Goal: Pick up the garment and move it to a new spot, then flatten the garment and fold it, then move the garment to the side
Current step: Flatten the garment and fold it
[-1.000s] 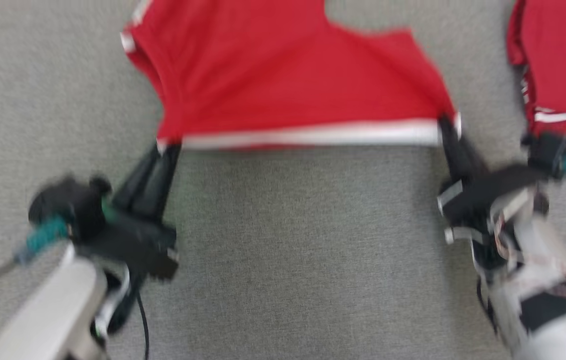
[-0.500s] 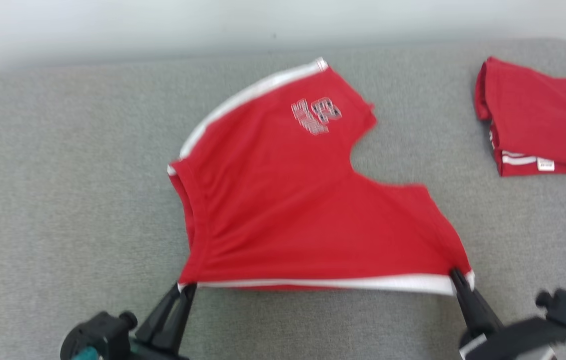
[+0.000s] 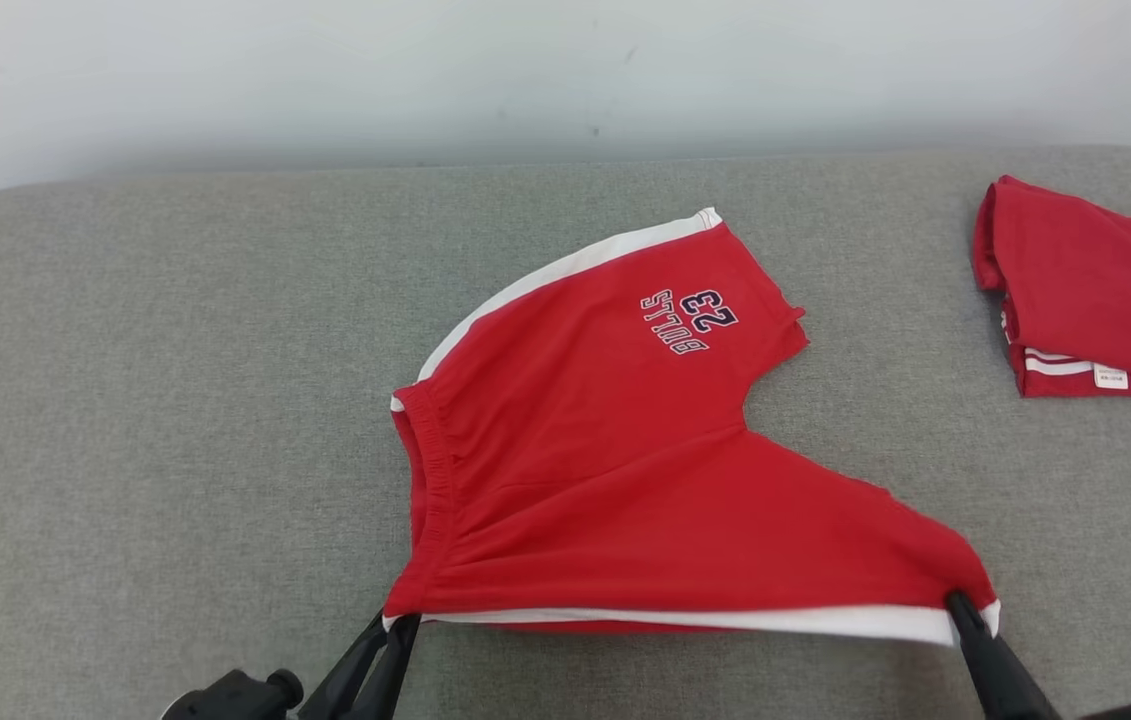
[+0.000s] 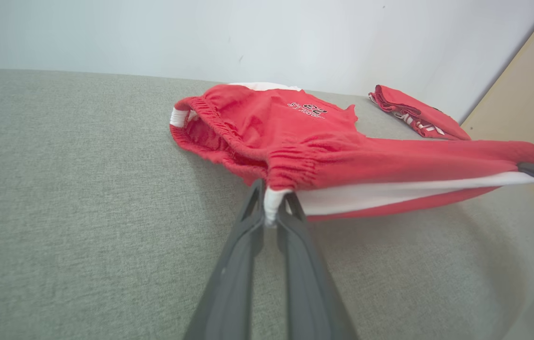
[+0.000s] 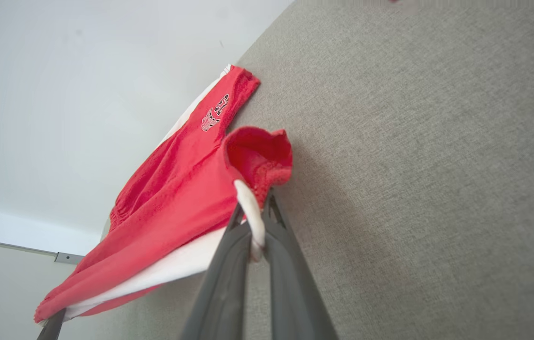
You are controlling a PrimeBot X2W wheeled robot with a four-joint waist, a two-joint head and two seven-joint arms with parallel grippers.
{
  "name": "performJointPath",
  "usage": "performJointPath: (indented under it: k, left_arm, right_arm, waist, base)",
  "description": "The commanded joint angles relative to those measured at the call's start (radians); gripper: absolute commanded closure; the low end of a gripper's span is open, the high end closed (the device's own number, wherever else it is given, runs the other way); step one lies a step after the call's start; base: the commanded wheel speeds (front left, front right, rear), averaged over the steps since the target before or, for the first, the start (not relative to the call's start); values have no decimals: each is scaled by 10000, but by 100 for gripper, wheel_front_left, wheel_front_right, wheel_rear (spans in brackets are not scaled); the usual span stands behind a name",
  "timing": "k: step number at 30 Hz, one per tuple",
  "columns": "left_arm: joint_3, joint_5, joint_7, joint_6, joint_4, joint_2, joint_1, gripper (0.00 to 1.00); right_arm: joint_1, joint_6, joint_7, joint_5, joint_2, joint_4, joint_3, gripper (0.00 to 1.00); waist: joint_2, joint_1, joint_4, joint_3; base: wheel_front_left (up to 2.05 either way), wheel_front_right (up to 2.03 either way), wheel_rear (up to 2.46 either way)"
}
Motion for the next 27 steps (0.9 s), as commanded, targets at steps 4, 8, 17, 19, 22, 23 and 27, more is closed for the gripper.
performJointPath:
  k: [4,8,17,19,22,23,27]
  left_arm:
    - [57,243,-32,-121,-2,-117,-456,100]
    - [47,292,-30,-160,19,-231,-1053,100]
    - [-176,33,-30,-216,658,-492,-2782,100]
    - [-259,-49,-30,-225,938,-544,-3281,100]
    - [-524,-244,-30,-232,1371,-647,-4059,100]
    - [-611,-337,-29,-232,1566,-659,-4309,100]
    - [-1010,-612,-29,-222,2292,-854,-5334,100]
  right_arm:
    - [-923,-29,-11,111,-13,232,-105,100]
    - [-2078,-29,134,107,-10,642,-216,100]
    - [-5060,-28,431,-850,-9,2012,-532,100]
    - [-5885,-28,538,-1160,-9,2486,-609,100]
    - [-7115,-28,634,-1617,-10,3309,-751,100]
    - [-7506,-28,667,-1750,-8,3627,-776,100]
    - [-9044,-28,581,-2316,-5,5087,-1009,100]
  waist:
    - [1,1,109,19]
    - [1,1,228,171]
    - [1,1,574,849]
    - [1,1,697,1054]
    - [1,1,914,1353]
    - [1,1,987,1448]
    - [1,1,1294,1816]
  base:
    - [0,0,0]
    - [0,0,0]
    - [0,0,0]
    - [0,0,0]
    - [0,0,0]
    - [0,0,0]
    - [0,0,0]
